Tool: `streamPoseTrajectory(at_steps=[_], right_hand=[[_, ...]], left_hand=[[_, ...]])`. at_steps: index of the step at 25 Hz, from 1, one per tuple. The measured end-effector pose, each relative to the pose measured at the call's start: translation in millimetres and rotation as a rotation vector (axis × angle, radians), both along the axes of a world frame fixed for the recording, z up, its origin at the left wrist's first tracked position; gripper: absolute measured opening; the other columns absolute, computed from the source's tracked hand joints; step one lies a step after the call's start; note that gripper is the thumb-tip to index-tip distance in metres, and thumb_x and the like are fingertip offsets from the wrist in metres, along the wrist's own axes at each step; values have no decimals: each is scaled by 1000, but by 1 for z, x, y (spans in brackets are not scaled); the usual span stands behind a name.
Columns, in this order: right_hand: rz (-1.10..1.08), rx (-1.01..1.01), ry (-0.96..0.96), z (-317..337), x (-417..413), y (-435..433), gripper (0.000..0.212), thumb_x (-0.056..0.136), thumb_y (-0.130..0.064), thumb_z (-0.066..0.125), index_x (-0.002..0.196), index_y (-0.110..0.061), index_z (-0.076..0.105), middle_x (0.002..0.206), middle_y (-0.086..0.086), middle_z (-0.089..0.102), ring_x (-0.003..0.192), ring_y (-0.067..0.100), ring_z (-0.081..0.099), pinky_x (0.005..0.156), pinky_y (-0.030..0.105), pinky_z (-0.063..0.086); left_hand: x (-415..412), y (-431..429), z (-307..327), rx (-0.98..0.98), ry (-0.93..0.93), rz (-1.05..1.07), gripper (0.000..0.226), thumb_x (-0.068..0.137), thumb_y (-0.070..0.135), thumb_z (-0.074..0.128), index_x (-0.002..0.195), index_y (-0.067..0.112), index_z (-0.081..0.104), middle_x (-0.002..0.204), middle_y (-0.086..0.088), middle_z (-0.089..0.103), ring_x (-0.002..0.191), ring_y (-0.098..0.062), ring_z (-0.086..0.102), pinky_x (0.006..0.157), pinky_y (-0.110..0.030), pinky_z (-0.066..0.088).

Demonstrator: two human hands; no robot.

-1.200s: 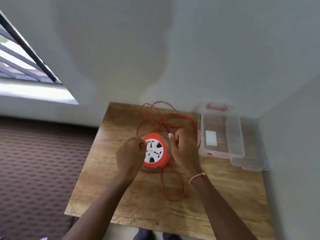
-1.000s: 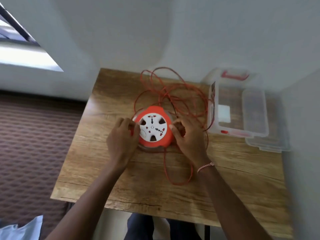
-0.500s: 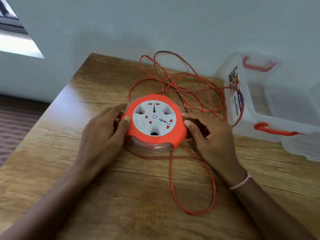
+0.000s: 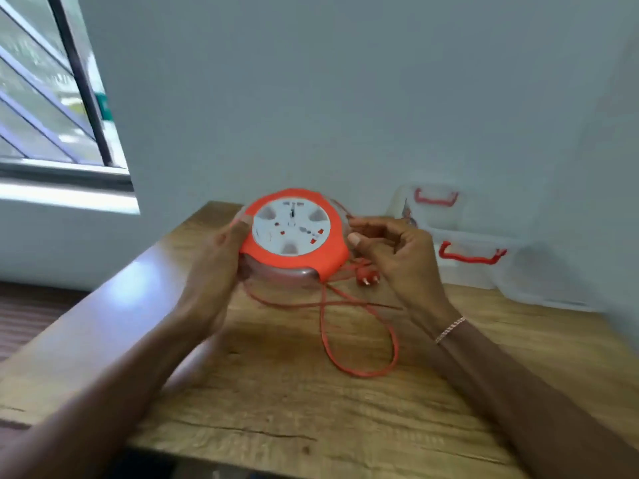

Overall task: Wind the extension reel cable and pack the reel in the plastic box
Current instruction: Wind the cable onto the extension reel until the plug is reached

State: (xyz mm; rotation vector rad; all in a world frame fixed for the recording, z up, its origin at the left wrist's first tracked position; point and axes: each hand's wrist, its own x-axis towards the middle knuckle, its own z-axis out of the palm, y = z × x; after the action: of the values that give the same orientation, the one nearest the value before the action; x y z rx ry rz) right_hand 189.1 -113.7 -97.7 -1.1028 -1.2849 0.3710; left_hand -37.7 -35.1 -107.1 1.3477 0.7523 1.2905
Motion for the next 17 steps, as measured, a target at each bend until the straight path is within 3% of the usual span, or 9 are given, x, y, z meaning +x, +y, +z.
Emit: streamPoseTrajectory(at_steps=[3, 5, 8, 12, 14, 17], right_hand=[[86, 72, 31, 13, -2, -17, 21, 76, -11, 84, 93, -6, 72, 73, 9, 75, 68, 23, 73, 68, 32, 59], [125, 65, 32, 14, -1, -25, 28, 74, -18, 85, 92, -5, 68, 73, 14, 75, 68, 32, 74, 69, 37, 61], [102, -45, 18, 14, 6, -30, 27, 84, -24, 79, 98, -7, 64, 80, 14, 76, 70, 36, 75, 69, 44, 62], [57, -309, 56, 26, 15, -24, 43, 85, -51, 71, 116, -23, 62, 94, 1, 78, 76, 29, 76, 72, 48, 63], [154, -409, -38, 33, 16, -19, 44, 84, -52, 73, 119, -26, 65, 96, 3, 78, 72, 32, 73, 69, 48, 61], [225, -383, -54, 31, 10, -17, 37, 86, -45, 75, 116, -23, 71, 96, 9, 78, 72, 44, 69, 70, 49, 57]], left_hand=[[9, -13, 6, -103, -126, -51, 29, 101, 33, 56, 113, 14, 75, 115, -13, 77, 112, -34, 71, 100, -49, 54], [15, -10, 10, -155, -118, -40, 32, 99, 39, 57, 111, 16, 76, 114, -12, 78, 106, -31, 74, 94, -44, 56], [23, -2, 19, -118, -69, 9, 32, 100, 35, 55, 88, 22, 82, 100, -13, 80, 84, -22, 76, 83, -40, 55], [26, 5, 13, 21, -8, -29, 35, 99, 38, 56, 87, 15, 80, 100, -36, 71, 82, -39, 67, 79, -51, 49], [24, 8, 8, 48, 20, -55, 36, 94, 46, 59, 93, 16, 80, 98, -30, 75, 84, -46, 69, 81, -58, 53], [22, 13, 6, 52, 7, 18, 63, 85, 67, 62, 97, 7, 73, 104, -36, 69, 89, -49, 67, 84, -62, 52]])
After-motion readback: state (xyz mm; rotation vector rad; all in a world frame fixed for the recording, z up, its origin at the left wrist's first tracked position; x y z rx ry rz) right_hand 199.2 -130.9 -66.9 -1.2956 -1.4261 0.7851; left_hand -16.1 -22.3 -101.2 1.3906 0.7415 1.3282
